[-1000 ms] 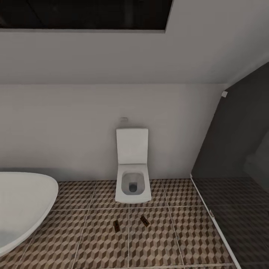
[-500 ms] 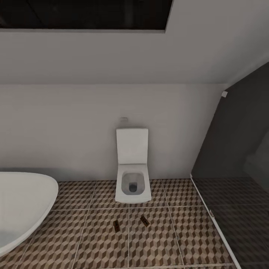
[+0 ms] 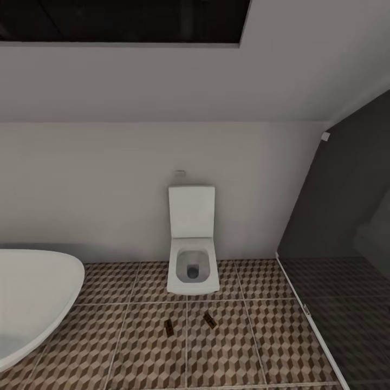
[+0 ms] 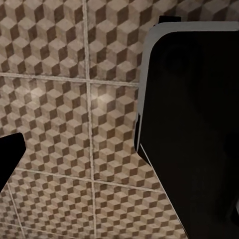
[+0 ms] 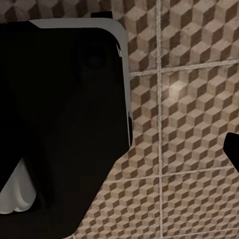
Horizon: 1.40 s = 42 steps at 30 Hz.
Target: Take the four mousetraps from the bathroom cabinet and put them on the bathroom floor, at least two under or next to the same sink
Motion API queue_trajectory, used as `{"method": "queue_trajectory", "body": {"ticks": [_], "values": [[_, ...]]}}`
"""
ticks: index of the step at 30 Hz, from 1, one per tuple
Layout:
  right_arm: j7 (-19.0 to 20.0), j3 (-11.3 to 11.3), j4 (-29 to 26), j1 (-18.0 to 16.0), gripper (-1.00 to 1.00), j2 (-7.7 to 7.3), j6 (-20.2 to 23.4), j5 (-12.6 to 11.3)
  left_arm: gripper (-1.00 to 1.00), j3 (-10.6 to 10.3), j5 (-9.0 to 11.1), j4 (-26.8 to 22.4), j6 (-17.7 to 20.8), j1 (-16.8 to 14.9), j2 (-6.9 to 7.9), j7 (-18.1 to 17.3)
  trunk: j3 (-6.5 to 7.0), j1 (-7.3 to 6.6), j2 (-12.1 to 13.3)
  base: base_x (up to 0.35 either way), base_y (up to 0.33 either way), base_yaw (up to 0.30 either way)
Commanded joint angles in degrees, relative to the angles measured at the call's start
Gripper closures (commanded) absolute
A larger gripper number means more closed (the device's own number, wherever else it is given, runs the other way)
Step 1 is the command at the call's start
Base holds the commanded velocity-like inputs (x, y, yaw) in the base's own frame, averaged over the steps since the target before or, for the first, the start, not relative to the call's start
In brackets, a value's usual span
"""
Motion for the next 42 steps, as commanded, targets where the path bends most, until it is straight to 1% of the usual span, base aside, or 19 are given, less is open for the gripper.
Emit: {"method": "queue_trajectory", "body": {"ticks": [1, 18, 29, 42], "values": [[-0.1, 0.5, -0.1, 0.0, -1.00, -0.04, 0.2, -0.5, -1.00, -0.5, 0.5, 0.2, -0.3, -0.1, -0.04, 0.0, -0.11, 0.03, -0.1, 0.000, 0.000, 0.000], [0.0, 0.6, -0.6, 0.0, -1.00, -0.07, -0.1, -0.5, -1.00, -0.6, 0.5, 0.0, -0.7, -0.1, 0.03, -0.2, -0.11, 0.03, -0.1, 0.000, 0.000, 0.000], [0.0, 0.6, -0.9, 0.0, -1.00, 0.86, -0.1, -0.6, -1.00, -0.6, 0.5, 0.0, -0.7, -0.1, 0.06, -0.2, -0.11, 0.03, -0.1, 0.000, 0.000, 0.000], [0.0, 0.6, -0.9, 0.0, -1.00, 0.99, -0.1, -0.5, -1.00, -0.6, 0.5, 0.0, -0.7, -0.1, 0.09, -0.2, -0.11, 0.03, -0.1, 0.000, 0.000, 0.000]]}}
